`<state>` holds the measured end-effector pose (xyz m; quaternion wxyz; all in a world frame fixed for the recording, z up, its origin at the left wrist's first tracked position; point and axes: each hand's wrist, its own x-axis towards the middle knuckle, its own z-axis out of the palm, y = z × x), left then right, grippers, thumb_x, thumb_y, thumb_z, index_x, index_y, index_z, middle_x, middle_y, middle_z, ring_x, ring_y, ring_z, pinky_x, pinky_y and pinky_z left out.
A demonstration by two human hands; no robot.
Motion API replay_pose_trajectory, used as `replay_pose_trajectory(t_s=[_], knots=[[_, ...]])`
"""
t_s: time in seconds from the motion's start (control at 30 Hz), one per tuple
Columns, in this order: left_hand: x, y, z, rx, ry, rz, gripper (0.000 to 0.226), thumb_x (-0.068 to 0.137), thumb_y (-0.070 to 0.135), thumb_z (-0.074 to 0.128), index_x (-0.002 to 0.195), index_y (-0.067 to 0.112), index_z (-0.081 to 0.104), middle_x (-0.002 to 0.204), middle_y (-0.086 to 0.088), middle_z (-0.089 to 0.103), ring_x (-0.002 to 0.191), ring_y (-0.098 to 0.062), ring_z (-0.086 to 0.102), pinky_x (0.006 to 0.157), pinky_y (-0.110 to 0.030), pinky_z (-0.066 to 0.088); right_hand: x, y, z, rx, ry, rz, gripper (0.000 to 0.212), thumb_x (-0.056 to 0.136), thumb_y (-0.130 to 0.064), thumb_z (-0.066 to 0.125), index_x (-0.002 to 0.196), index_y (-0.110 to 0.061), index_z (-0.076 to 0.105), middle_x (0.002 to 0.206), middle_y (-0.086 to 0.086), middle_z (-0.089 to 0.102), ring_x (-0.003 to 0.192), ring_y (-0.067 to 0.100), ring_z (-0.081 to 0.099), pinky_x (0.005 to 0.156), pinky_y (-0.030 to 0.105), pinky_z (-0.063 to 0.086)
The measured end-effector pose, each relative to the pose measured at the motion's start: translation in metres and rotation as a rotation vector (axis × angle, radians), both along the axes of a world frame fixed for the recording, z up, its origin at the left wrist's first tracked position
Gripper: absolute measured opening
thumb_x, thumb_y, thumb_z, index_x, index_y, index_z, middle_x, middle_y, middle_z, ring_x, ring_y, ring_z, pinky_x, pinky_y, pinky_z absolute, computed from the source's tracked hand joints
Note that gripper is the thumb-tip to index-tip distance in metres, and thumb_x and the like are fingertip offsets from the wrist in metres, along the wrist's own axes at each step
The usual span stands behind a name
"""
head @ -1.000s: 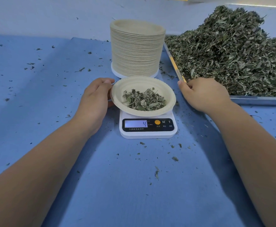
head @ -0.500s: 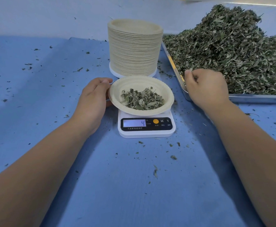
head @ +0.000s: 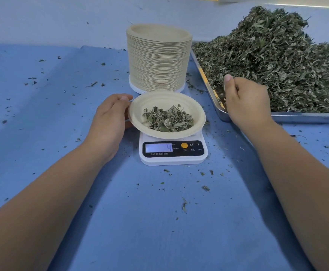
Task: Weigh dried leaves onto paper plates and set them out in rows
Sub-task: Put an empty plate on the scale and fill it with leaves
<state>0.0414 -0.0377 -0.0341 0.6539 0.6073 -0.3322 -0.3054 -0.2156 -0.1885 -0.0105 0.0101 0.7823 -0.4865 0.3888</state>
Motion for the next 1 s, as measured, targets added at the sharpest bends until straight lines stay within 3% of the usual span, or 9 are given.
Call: replay_pose_trajectory(t_s=[0.2, 0.33, 0.5, 0.57, 0.63, 0.67, 0.73, 0.83, 1.0], knots=[[-0.001, 0.000, 0.001, -0.002, 0.011, 0.010, 0.026, 0.107, 0.022, 0.042, 0.101, 0.023, 0.067, 0.097, -0.004, 0.070, 0.081, -0.010, 0.066, 0.064, -0.019, 0.052, 0.004, 0.004, 0.008, -0.006, -0.122, 0.000, 0.055, 0.108, -0.044, 0.033, 0.060, -0.016, 0.031, 0.051, 0.001, 0.033, 0.046, 0.013, 0.028, 0.045, 0.023, 0.021], [-0.001, 0.000, 0.003, -0.009, 0.072, 0.037, 0.026, 0.108, 0.021, 0.041, 0.102, 0.021, 0.066, 0.117, -0.014, 0.073, 0.091, -0.017, 0.068, 0.068, -0.023, 0.053, 0.023, 0.012, 0.028, 0.031, -0.207, 0.080, 0.055, 0.108, -0.042, 0.036, 0.059, -0.016, 0.031, 0.051, -0.002, 0.031, 0.045, 0.010, 0.029, 0.045, 0.025, 0.021], [0.000, -0.001, 0.002, -0.010, 0.055, 0.024, 0.026, 0.107, 0.022, 0.041, 0.101, 0.022, 0.067, 0.121, -0.018, 0.070, 0.090, -0.015, 0.068, 0.068, -0.023, 0.053, 0.069, 0.028, 0.055, 0.219, -0.296, 0.291, 0.056, 0.105, -0.039, 0.044, 0.054, -0.022, 0.030, 0.043, -0.009, 0.028, 0.043, 0.017, 0.031, 0.052, 0.029, 0.024], [0.000, -0.001, 0.002, -0.013, 0.049, 0.022, 0.026, 0.107, 0.022, 0.042, 0.101, 0.022, 0.067, 0.121, -0.018, 0.070, 0.090, -0.014, 0.067, 0.068, -0.023, 0.053, 0.086, 0.034, 0.060, 0.276, -0.216, 0.363, 0.055, 0.104, -0.041, 0.047, 0.054, -0.022, 0.033, 0.045, -0.010, 0.030, 0.041, 0.012, 0.030, 0.053, 0.028, 0.026], [0.000, -0.002, 0.001, -0.014, 0.048, 0.018, 0.025, 0.106, 0.022, 0.042, 0.100, 0.022, 0.067, 0.121, -0.017, 0.070, 0.090, -0.014, 0.068, 0.068, -0.023, 0.054, 0.098, 0.039, 0.061, 0.318, -0.005, 0.379, 0.048, 0.101, -0.043, 0.052, 0.061, -0.017, 0.049, 0.051, -0.007, 0.050, 0.043, 0.007, 0.046, 0.050, 0.026, 0.039], [0.000, -0.002, 0.001, -0.014, 0.052, 0.020, 0.025, 0.106, 0.022, 0.043, 0.100, 0.022, 0.067, 0.120, -0.016, 0.071, 0.090, -0.014, 0.068, 0.066, -0.022, 0.054, 0.103, 0.040, 0.061, 0.324, 0.115, 0.364, 0.041, 0.099, -0.042, 0.055, 0.071, -0.013, 0.059, 0.061, -0.003, 0.062, 0.054, 0.008, 0.057, 0.056, 0.029, 0.048], [0.000, -0.002, 0.001, -0.018, 0.063, 0.023, 0.025, 0.105, 0.022, 0.044, 0.098, 0.023, 0.068, 0.114, -0.012, 0.073, 0.087, -0.012, 0.069, 0.063, -0.019, 0.053, 0.106, 0.042, 0.057, 0.292, 0.243, 0.331, 0.031, 0.096, -0.042, 0.057, 0.088, -0.013, 0.067, 0.078, -0.002, 0.068, 0.072, 0.009, 0.061, 0.068, 0.032, 0.051], [0.001, -0.003, 0.001, -0.022, 0.064, 0.019, 0.024, 0.103, 0.021, 0.045, 0.096, 0.023, 0.069, 0.102, -0.004, 0.073, 0.082, -0.007, 0.070, 0.063, -0.019, 0.054, 0.097, 0.041, 0.054, 0.259, 0.140, 0.348, 0.028, 0.097, -0.044, 0.056, 0.091, -0.019, 0.065, 0.079, -0.007, 0.064, 0.073, 0.006, 0.057, 0.064, 0.027, 0.045], [0.002, -0.003, 0.001, -0.020, 0.047, 0.013, 0.026, 0.103, 0.021, 0.045, 0.095, 0.023, 0.069, 0.093, 0.003, 0.073, 0.076, -0.004, 0.069, 0.062, -0.017, 0.053, 0.062, 0.025, 0.048, 0.194, -0.034, 0.232, 0.025, 0.095, -0.036, 0.056, 0.076, -0.022, 0.062, 0.067, -0.011, 0.057, 0.058, -0.002, 0.048, 0.053, 0.019, 0.034]])
